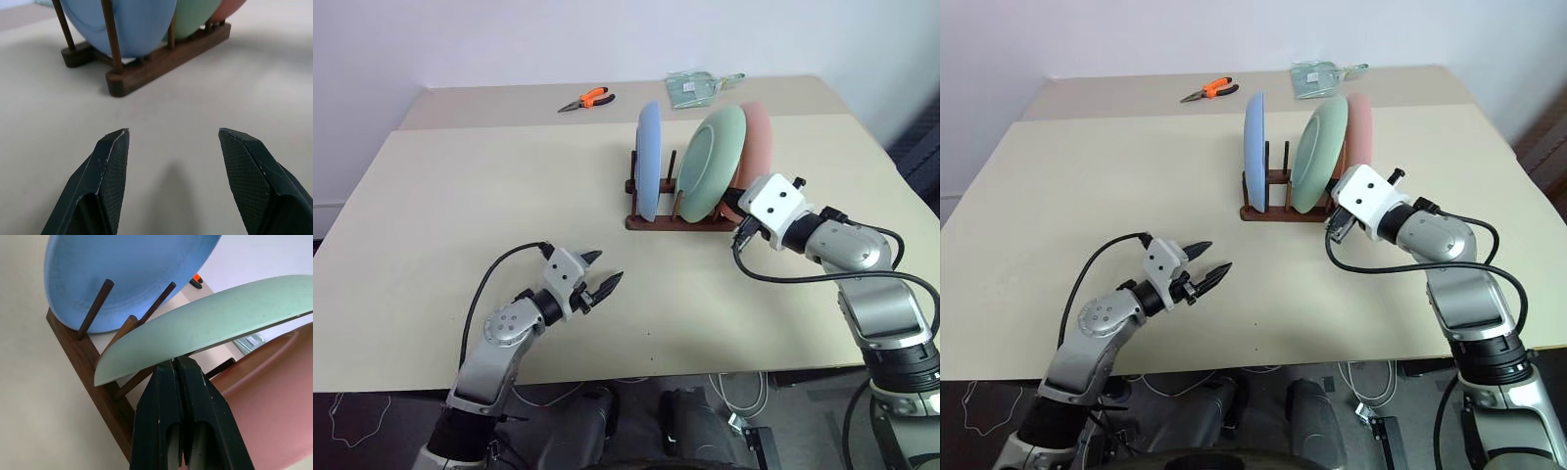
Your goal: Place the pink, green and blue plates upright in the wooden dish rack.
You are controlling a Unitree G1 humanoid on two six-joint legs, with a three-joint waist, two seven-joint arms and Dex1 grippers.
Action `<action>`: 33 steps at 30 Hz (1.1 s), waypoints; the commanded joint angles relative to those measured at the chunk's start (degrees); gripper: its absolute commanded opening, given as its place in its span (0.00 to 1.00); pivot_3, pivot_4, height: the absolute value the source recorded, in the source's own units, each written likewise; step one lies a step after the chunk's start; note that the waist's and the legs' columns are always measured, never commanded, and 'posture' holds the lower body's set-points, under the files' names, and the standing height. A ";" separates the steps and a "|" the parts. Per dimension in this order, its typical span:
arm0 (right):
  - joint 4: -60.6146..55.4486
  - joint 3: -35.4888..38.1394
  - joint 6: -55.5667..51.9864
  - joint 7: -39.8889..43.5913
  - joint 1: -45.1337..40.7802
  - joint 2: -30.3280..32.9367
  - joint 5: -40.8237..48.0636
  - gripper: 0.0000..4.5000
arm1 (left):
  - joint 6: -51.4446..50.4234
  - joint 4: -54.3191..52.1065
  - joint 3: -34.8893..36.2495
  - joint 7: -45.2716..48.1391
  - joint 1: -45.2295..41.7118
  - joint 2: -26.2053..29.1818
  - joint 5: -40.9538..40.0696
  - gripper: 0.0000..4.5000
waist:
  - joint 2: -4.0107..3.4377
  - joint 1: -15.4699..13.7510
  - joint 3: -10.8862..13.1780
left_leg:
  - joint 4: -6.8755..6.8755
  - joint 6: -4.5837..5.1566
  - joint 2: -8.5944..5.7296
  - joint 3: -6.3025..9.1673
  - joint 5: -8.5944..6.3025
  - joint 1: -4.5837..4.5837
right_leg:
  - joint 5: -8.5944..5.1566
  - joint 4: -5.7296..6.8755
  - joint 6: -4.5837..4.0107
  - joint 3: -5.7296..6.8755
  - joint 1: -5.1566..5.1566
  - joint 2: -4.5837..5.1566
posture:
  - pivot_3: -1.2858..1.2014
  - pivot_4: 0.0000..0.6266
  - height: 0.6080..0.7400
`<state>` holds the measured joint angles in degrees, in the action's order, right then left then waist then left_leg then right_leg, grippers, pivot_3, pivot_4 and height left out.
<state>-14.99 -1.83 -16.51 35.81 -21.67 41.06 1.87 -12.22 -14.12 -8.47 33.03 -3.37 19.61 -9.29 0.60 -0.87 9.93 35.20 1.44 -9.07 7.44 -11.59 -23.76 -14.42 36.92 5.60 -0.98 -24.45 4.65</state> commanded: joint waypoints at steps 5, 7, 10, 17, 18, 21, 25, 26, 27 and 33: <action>-1.79 0.35 2.70 0.83 -1.67 -0.34 -0.44 0.00 | 0.21 -2.34 -0.86 -0.37 0.01 0.12 0.45 0.66 | 0.00 0.06 0.00 | 0.00 0.00 0.00 0.00 0.00 0.00 | -0.01 0.01 -0.01 0.00 0.00 0.00 | 0.52 0.24 0.90; -2.10 0.14 2.77 0.70 -2.51 -0.98 -0.44 0.00 | 0.18 -2.32 -0.99 -0.33 -0.08 0.26 0.44 0.66 | 0.00 0.12 0.00 | 0.00 0.00 0.00 0.00 0.00 0.00 | 0.00 0.02 -0.01 0.00 -0.01 0.00 | 0.52 0.24 0.90; -2.50 -0.29 2.94 0.83 -3.53 -1.58 -0.72 0.00 | 0.32 -2.00 -1.06 -0.20 -0.23 0.59 0.36 0.66 | 0.00 0.09 0.00 | 0.00 0.00 0.00 0.00 0.00 0.01 | 0.00 0.04 0.00 -0.01 -0.02 0.00 | 0.52 0.24 0.90; -2.04 -0.57 3.52 0.41 -4.05 -1.32 -2.37 0.00 | 0.53 -1.14 -1.48 -0.26 -0.91 0.66 0.49 0.66 | 0.00 0.06 0.00 | 0.00 0.00 0.00 0.00 0.00 0.01 | 0.00 0.03 -0.01 0.00 -0.02 0.00 | 0.52 0.24 0.90; -1.93 -0.37 3.62 0.35 -4.06 -1.24 -2.55 0.00 | 0.55 -1.12 -1.51 -0.28 -0.91 0.66 0.50 0.66 | 0.00 0.06 0.00 | 0.00 0.00 0.00 0.00 0.00 0.00 | 0.00 0.03 0.00 0.00 -0.02 0.00 | 0.52 0.24 0.90; -1.06 5.57 5.26 1.13 -4.17 1.52 -0.47 0.00 | 0.73 -1.03 -1.47 -0.16 -0.58 0.82 0.41 0.66 | -0.02 0.05 0.01 | 0.00 0.00 0.00 0.00 0.00 0.00 | 0.02 0.03 0.03 0.00 -0.02 0.00 | 0.52 0.24 0.90; -0.51 14.57 4.73 1.01 -5.07 2.61 5.86 0.00 | 1.16 0.04 -1.23 0.17 -0.98 1.15 0.40 0.66 | -0.03 -0.06 0.02 | 0.01 0.00 -0.01 0.00 0.00 -0.02 | 0.02 0.01 0.04 0.02 -0.01 0.01 | 0.52 0.24 0.90; -0.20 17.07 3.32 -0.08 -5.91 2.07 7.74 0.00 | 1.33 0.47 -1.05 0.24 -1.25 1.29 0.38 0.66 | -0.03 0.00 0.02 | 0.01 0.00 -0.01 0.00 0.00 -0.01 | 0.02 0.01 0.04 0.01 0.00 0.00 | 0.52 0.24 0.90; 0.76 19.48 1.95 -1.77 -6.72 1.71 8.71 0.00 | 1.56 1.04 -0.65 0.10 -1.62 1.40 0.41 0.66 | -0.04 0.09 0.02 | 0.01 0.00 0.00 0.00 0.00 -0.01 | 0.02 0.02 0.04 0.01 0.00 0.00 | 0.52 0.24 0.90; 6.46 21.23 2.54 -3.90 -0.50 2.15 6.31 0.00 | 3.51 6.05 3.21 -3.32 -3.50 1.48 1.33 0.66 | -0.01 0.03 -0.01 | 0.00 0.09 0.00 0.00 0.05 0.01 | 0.02 0.03 0.02 0.01 -0.01 0.00 | 0.52 0.24 0.90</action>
<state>-9.34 19.34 -14.56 32.06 -23.18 43.59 8.57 -10.35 -8.14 -7.54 30.96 -6.20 20.90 -8.45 0.58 -0.84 9.92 35.19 1.55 -9.06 7.44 -11.53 -23.76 -14.39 36.96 5.64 -0.97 -24.46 4.65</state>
